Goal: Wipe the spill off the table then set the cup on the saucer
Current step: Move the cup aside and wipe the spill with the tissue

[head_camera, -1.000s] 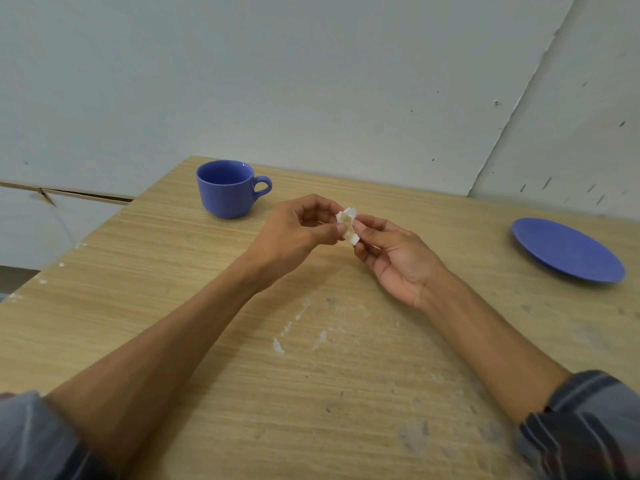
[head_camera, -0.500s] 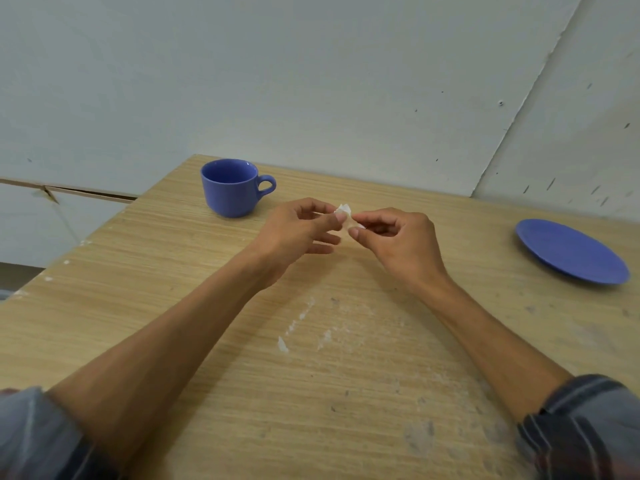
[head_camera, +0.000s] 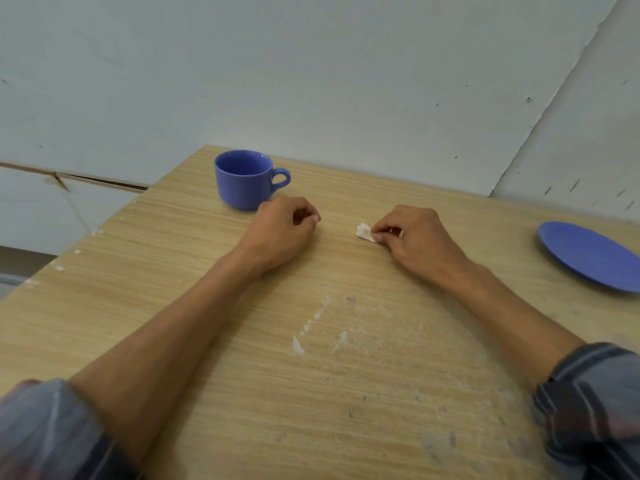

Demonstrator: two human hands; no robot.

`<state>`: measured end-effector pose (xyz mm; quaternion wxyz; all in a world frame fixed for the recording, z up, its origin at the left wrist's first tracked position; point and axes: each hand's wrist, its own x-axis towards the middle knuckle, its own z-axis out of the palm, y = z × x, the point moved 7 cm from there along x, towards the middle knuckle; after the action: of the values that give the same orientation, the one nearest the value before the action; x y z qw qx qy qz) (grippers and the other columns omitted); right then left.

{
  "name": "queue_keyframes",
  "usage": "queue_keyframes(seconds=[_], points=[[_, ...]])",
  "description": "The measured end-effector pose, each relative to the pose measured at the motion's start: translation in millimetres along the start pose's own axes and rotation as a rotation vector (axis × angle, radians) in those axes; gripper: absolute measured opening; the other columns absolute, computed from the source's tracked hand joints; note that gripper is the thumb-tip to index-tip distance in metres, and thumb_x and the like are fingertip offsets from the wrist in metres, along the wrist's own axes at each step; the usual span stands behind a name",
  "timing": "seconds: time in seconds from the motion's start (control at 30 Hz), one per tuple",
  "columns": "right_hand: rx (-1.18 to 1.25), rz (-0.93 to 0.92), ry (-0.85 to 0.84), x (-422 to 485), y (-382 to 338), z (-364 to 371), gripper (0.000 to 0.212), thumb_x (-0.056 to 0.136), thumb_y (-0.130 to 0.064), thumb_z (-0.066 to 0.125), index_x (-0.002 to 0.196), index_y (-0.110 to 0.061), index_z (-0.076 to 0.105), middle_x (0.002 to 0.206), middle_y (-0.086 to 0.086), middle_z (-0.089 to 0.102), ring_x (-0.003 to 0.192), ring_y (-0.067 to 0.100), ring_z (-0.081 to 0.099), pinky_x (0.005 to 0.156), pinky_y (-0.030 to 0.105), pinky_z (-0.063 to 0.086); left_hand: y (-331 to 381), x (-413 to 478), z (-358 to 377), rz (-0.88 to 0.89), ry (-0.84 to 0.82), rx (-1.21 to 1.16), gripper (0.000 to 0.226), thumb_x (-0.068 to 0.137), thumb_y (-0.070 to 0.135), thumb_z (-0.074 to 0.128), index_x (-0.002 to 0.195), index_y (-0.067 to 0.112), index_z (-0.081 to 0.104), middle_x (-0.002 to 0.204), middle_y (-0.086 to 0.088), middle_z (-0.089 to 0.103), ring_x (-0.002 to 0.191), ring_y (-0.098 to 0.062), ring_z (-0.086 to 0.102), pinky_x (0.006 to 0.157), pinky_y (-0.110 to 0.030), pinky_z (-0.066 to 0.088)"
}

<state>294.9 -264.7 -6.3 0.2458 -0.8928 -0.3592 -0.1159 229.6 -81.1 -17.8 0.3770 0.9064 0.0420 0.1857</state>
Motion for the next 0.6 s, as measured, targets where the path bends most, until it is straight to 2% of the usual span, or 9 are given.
queue_keyframes(seconds=[0.07, 0.13, 0.3, 0.43, 0.5, 0.6], points=[[-0.028, -0.015, -0.046, 2.0, -0.9, 2.1, 0.01, 0.083, -0.015, 0.068, 0.088, -0.012, 0.075, 0.087, 0.004, 0.067, 0.08, 0.018, 0.059, 0.08, 0.034, 0.048, -0.2, -0.2, -0.1, 0.009, -0.008, 0.005, 0.019, 0.094, 0.02, 0.055, 0.104, 0.013, 0.069, 0.098, 0.004, 0.068, 0.086, -0.002, 0.056, 0.067, -0.006, 0.036], [-0.033, 0.002, -0.096, 5.1, -1.0, 2.5, 0.01, 0.081, -0.018, 0.07, 0.089, -0.013, 0.076, 0.088, 0.003, 0.067, 0.082, 0.017, 0.058, 0.08, 0.03, 0.046, -0.3, -0.3, -0.2, 0.014, -0.014, 0.007, 0.019, 0.094, 0.02, 0.055, 0.104, 0.013, 0.07, 0.099, 0.004, 0.069, 0.088, -0.003, 0.056, 0.068, -0.006, 0.036], [-0.047, -0.006, -0.132, 7.1, -7.0, 2.1, 0.011, 0.082, -0.01, 0.068, 0.09, -0.009, 0.076, 0.089, 0.006, 0.069, 0.081, 0.016, 0.06, 0.077, 0.028, 0.047, -1.1, 0.6, 0.5, 0.016, -0.034, 0.017, 0.02, 0.094, 0.02, 0.055, 0.106, 0.012, 0.069, 0.099, 0.004, 0.067, 0.09, -0.005, 0.057, 0.07, -0.007, 0.038], [-0.042, -0.195, -0.123, -18.4, -40.4, 7.5, 0.012, 0.083, -0.009, 0.065, 0.088, -0.009, 0.076, 0.084, 0.005, 0.069, 0.077, 0.015, 0.059, 0.076, 0.029, 0.048, -0.4, 0.5, 1.9, 0.031, -0.027, 0.035, 0.019, 0.094, 0.019, 0.055, 0.104, 0.013, 0.069, 0.097, 0.007, 0.065, 0.09, -0.005, 0.056, 0.07, -0.007, 0.038], [-0.066, -0.251, -0.171, -24.6, -50.8, 11.9, 0.012, 0.083, -0.009, 0.064, 0.088, -0.009, 0.076, 0.084, 0.004, 0.068, 0.077, 0.015, 0.057, 0.075, 0.026, 0.044, -0.1, -0.2, 4.2, 0.059, -0.02, 0.084, 0.018, 0.093, 0.02, 0.056, 0.102, 0.014, 0.07, 0.098, 0.005, 0.065, 0.09, -0.008, 0.058, 0.072, -0.012, 0.042], [-0.143, -0.196, -0.174, 0.7, -30.8, 10.4, 0.015, 0.08, -0.003, 0.063, 0.087, -0.006, 0.076, 0.083, 0.008, 0.068, 0.077, 0.017, 0.057, 0.073, 0.024, 0.039, -3.1, 0.4, 8.5, 0.098, -0.033, 0.171, 0.018, 0.091, 0.022, 0.056, 0.099, 0.018, 0.071, 0.1, 0.002, 0.061, 0.093, -0.013, 0.057, 0.083, -0.027, 0.049]])
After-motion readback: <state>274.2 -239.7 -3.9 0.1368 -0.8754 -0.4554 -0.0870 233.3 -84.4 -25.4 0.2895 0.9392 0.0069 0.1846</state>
